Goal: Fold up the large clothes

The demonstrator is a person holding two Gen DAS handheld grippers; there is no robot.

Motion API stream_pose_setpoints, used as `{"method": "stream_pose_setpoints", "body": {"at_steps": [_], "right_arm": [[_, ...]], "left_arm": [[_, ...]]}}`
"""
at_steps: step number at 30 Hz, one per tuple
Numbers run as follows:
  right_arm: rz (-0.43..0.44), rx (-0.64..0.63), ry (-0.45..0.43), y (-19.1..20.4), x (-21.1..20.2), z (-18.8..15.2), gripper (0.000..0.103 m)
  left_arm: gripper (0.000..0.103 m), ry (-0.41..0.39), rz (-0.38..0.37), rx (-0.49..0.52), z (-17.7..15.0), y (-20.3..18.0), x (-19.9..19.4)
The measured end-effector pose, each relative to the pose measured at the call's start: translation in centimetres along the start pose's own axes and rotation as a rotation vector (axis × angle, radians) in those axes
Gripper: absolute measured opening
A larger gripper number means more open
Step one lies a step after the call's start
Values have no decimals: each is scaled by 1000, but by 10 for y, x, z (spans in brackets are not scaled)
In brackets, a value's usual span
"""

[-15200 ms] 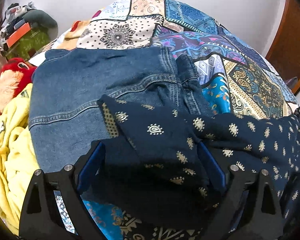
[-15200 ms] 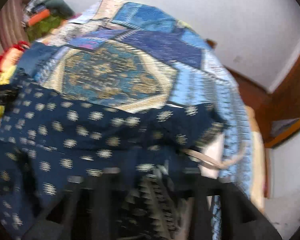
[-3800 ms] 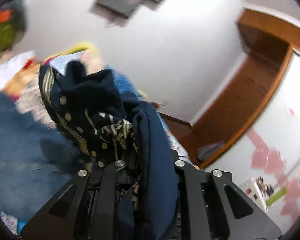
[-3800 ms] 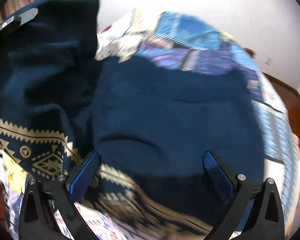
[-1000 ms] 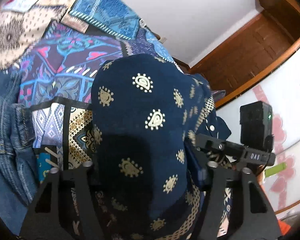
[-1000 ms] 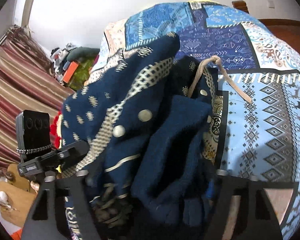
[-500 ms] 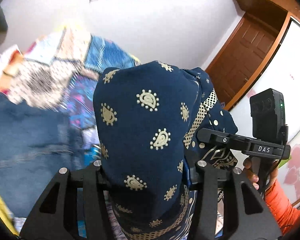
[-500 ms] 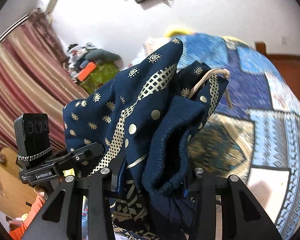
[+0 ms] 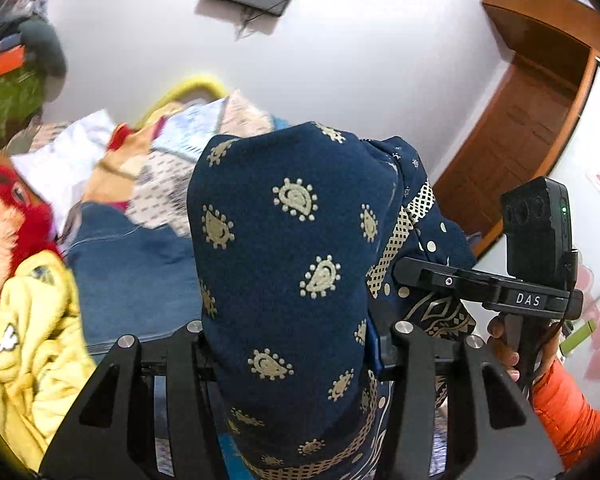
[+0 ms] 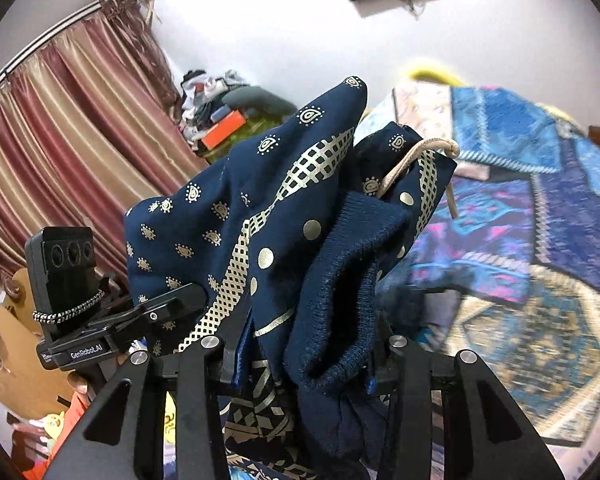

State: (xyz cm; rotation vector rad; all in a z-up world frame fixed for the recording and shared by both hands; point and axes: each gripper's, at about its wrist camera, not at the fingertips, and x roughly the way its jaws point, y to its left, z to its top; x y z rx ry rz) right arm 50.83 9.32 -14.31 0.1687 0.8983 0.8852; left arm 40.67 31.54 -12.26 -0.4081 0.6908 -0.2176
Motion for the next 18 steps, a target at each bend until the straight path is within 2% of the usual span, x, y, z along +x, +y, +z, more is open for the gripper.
{"method": "stream_pose_setpoints", "body": {"at_steps": [5,10,12,14,16,18], "right_arm": [[-32,20,79,-11,85,4,39],[-77,53,166,-44,160,8,40],[-112,44,169,-54,173,6,44],[-124,45,156,-62,175,4,57],[-134,56,164,-65,171,1,65],[-140,31,173,-58,161,-1,67]], "left_arm": [[49,48,35,-93,-5,64,37],[51,142,-3,-249,-20,137,92],[54,155,-19,-318,-26,158,108],[63,161,-32,-380,-31,172,120],[71,151,-39,-398,-35,175,120],[73,155,-3,-395,-37,170,114]]}}
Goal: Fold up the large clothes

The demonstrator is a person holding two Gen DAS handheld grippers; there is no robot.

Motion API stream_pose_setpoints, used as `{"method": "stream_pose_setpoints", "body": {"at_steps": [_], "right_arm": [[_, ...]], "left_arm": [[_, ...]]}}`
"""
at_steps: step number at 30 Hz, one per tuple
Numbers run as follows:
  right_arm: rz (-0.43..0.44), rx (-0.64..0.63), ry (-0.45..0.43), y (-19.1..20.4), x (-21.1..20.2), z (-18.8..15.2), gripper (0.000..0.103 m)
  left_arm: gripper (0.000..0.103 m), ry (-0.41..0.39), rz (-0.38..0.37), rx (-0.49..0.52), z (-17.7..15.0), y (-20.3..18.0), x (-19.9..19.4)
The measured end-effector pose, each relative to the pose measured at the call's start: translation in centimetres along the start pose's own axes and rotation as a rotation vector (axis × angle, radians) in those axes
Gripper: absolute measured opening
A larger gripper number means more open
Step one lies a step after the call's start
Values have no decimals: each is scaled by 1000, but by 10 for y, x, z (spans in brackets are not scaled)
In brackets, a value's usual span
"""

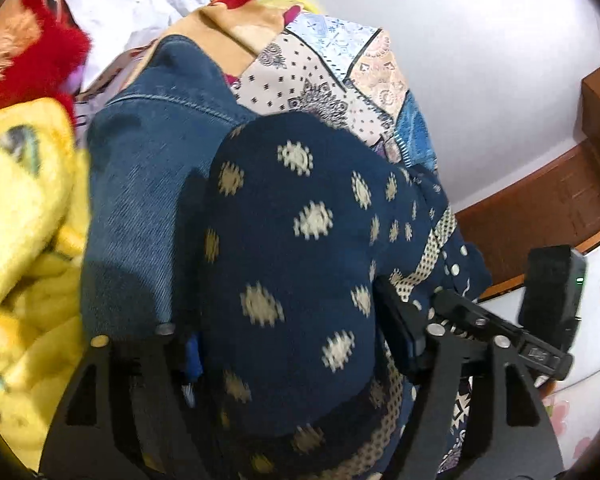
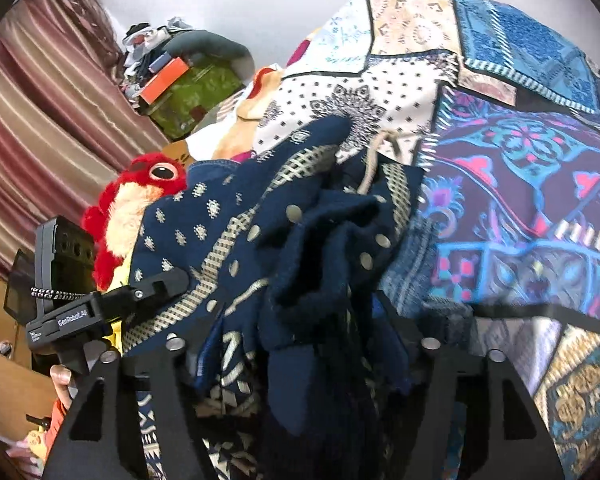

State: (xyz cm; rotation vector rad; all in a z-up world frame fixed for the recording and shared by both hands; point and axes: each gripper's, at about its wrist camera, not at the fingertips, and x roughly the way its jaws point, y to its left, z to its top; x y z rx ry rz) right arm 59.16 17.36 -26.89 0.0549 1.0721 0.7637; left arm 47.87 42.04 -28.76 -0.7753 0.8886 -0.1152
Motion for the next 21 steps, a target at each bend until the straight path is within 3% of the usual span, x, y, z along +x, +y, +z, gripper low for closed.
{"method": "stream_pose_setpoints", "body": {"at_steps": [3,5,7,11,16,21], "right_arm": [[-19,-69,-36,19,-29,-6,69],[-15,-117,-87,33,-50,-11,86],[-12,-161,-139,47,-64,-19,99],[-57,-210,-126,57,-57,-36,100],[-211,-194,15,20,-14,-62,100],[-151,-195,5,-7,-35,-87,100]], "left_arm": [[76,-5,77,68,-12,-13,-16],[88,-25,135,128,-24,-22,-29],[91,-29,173,183,-41,-34,-36],[97,4,217,237,-71,-38,-34],[98,10,237,169,-99,-25,-25],[98,11,214,124,-125,-23,-24]]}}
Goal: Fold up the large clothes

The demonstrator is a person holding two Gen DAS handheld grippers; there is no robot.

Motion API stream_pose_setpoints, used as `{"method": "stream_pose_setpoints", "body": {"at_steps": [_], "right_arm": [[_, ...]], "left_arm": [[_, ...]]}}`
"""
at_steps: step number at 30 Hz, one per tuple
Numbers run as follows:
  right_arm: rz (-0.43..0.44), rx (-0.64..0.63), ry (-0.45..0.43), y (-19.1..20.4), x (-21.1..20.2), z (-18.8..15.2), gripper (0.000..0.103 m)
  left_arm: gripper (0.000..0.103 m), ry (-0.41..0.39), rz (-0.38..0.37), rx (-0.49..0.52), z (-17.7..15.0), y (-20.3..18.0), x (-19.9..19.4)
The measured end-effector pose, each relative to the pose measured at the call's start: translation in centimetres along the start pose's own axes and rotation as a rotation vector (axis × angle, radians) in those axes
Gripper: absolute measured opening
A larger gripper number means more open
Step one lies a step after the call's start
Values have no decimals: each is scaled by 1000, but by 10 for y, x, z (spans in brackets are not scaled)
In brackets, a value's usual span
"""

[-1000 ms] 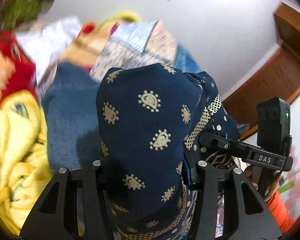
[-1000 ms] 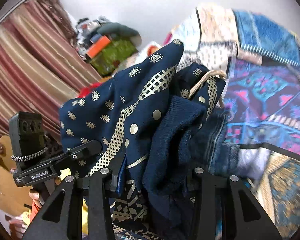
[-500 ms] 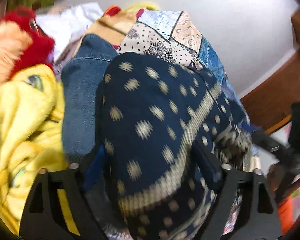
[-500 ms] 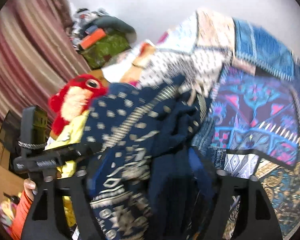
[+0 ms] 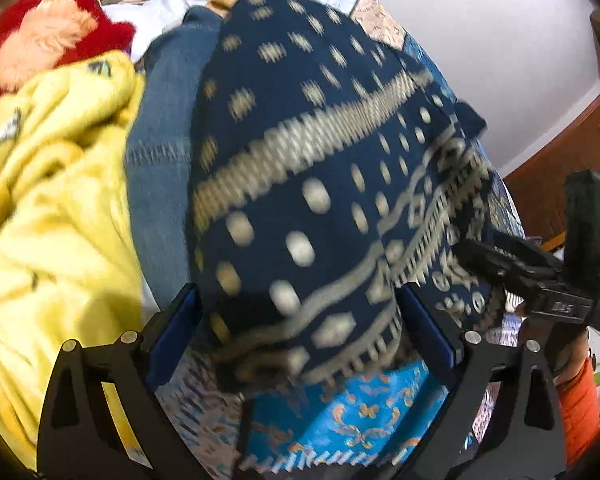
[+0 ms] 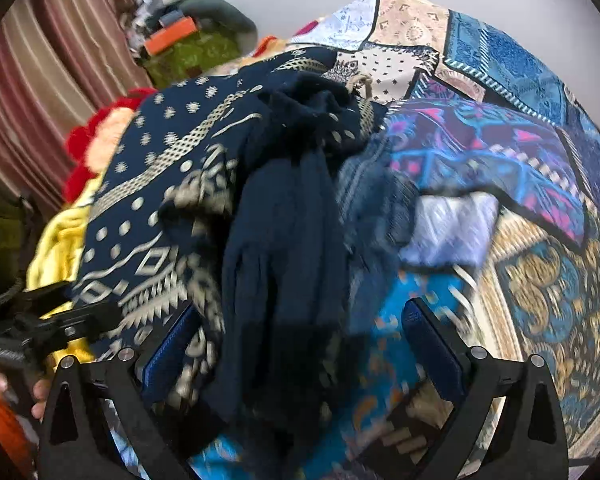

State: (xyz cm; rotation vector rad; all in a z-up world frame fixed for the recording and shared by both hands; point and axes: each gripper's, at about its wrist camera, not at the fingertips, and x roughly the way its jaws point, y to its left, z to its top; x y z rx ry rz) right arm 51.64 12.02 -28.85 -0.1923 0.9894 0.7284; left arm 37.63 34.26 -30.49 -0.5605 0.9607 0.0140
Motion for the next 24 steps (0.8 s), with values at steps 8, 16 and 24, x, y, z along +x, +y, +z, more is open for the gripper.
{"method": "stream_pose_setpoints", "body": {"at_steps": [8,16,24], "right_arm": [[-64,-17,-46,19,-87,-26,100],[-52,-39,-407,71,-259,-35,100],[-63,-107,-764,142,-404,-74,99]], "left_arm": [[97,-56,173,144,-28,-43,-48],[97,-376,227,295,-35,-111,-200],[97,-738,175,385,-87,-184,-350]]}}
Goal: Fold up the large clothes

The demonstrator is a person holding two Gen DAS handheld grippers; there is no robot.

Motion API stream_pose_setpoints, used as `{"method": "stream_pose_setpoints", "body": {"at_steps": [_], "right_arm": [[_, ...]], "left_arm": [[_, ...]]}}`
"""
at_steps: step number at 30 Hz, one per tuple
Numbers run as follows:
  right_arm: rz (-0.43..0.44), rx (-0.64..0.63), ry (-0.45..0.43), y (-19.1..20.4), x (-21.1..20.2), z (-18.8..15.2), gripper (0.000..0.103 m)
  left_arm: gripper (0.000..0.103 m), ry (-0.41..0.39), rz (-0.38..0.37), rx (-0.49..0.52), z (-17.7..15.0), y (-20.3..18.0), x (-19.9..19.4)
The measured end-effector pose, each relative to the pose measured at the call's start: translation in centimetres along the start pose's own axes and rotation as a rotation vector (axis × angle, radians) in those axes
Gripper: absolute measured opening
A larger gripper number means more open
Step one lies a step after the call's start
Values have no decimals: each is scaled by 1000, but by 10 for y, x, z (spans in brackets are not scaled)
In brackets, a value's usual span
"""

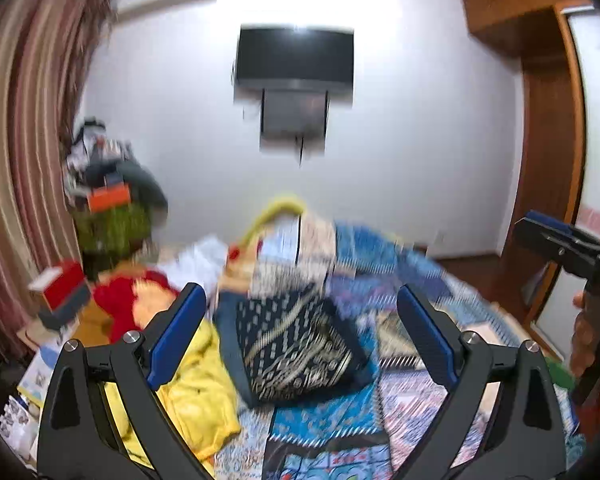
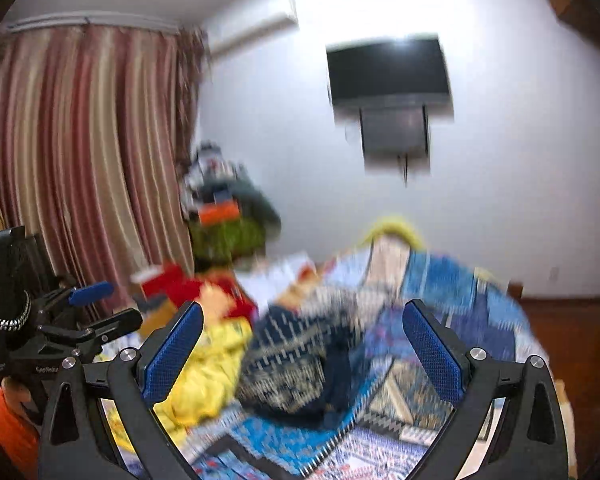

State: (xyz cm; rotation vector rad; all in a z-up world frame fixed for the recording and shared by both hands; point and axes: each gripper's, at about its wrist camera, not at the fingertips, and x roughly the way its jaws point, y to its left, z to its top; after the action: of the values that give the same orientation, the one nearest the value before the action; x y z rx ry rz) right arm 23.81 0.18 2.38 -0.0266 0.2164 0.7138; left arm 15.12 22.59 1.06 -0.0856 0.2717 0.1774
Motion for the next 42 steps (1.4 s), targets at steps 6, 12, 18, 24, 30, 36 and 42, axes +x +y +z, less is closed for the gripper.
{"method": "stream_pose_setpoints", "body": {"at_steps": [6,12,18,24,30,36,42], "right_arm": [[12,-11,-137,39,-71,4,99],[3,19,-134,58,-94,-18,99],[-50,22,-95,61,-95,-33,100],[-99,4,-88,61,-96,-36,103],[-120,-14,-63,62,-88,-39,103],[-119,-18,-50,62,-83,-42,103],[-114,-10,-44,59,-82,-43,103]], "left_arm": [[97,-151,12,3,5,-16,-67],[97,-199,63,22,-13,-24,-96],[98,-181,70,18,-21,-23,-93],[102,-169,65,1,-25,-21,-93],[102,-147,71,-2,-28,-19,-87],[103,-132,92,-11,-31,-16,-81],[103,-116,94,-26,-32,-11,-79]]}}
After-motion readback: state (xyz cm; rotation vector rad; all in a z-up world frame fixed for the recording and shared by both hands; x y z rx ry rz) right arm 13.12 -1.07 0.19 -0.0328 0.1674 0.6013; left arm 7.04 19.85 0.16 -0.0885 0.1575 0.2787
